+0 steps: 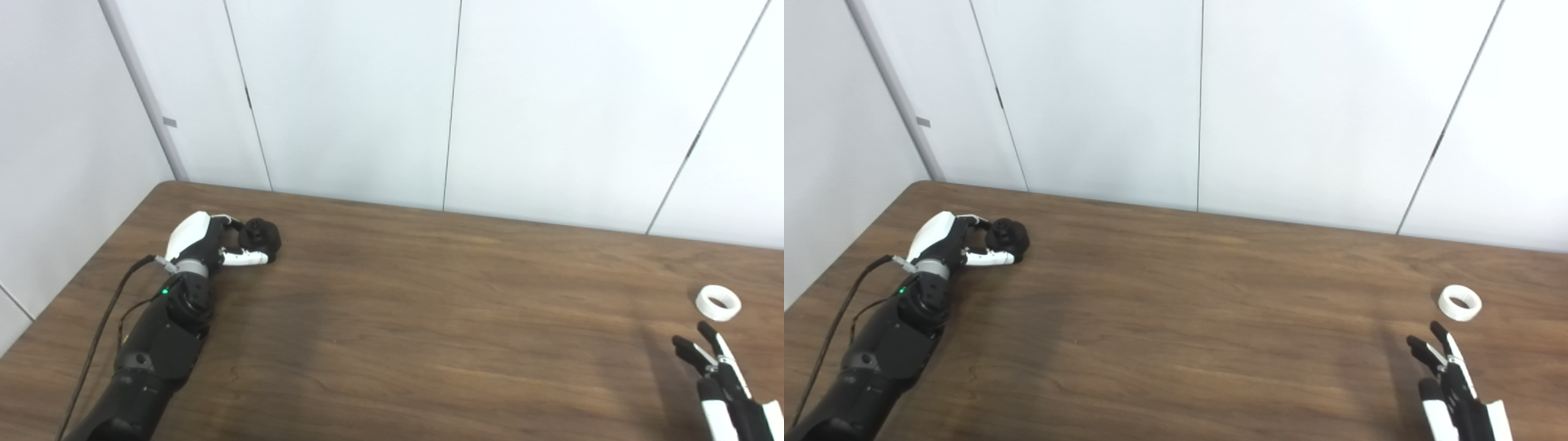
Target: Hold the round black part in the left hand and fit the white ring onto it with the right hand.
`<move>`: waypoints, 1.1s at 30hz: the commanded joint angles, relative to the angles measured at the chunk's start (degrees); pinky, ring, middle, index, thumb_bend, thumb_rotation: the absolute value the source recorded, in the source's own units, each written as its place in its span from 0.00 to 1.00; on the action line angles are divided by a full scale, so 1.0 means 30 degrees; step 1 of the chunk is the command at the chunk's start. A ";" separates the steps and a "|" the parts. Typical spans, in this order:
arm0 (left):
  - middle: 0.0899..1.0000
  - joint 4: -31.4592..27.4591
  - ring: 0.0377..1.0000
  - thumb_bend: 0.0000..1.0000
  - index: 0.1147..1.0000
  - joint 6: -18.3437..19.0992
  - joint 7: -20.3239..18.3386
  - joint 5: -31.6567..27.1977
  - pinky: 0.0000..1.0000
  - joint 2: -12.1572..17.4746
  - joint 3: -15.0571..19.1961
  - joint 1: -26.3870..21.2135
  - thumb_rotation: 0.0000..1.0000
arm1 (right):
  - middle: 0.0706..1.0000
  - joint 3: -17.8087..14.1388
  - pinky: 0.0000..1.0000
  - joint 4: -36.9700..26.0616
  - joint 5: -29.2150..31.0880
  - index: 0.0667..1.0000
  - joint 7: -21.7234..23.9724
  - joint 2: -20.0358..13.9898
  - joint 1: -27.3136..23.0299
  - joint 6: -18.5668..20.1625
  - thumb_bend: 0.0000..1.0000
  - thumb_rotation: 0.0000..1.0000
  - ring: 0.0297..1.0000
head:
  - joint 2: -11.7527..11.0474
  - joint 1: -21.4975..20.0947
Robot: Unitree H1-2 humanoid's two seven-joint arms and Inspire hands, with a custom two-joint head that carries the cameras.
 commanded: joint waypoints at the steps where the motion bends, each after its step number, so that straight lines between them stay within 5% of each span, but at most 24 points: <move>1: 0.86 -0.0401 0.96 0.84 0.63 -0.0404 0.0360 -0.0013 1.00 0.0629 0.0163 -0.0910 0.24 | 0.84 0.0263 0.98 0.1291 -0.0037 0.94 -0.0235 0.0543 0.1590 0.0201 0.55 1.00 0.86 | 0.0008 0.0004; 10: 0.83 -0.0173 0.93 0.80 0.58 -0.0947 0.0585 -0.0197 1.00 0.0477 0.0164 -0.0995 0.19 | 0.84 0.0236 0.99 0.1281 0.0158 0.94 -0.0162 0.0586 0.1644 0.0150 0.57 1.00 0.87 | 0.0044 -0.0111; 33: 0.85 -0.0121 0.95 0.83 0.65 -0.0821 0.0367 -0.0087 1.00 0.0539 -0.0052 -0.1159 0.19 | 0.83 0.0266 0.95 0.1571 -0.0254 0.93 -0.0308 0.0510 0.1566 -0.0217 0.52 1.00 0.85 | -0.0016 -0.0147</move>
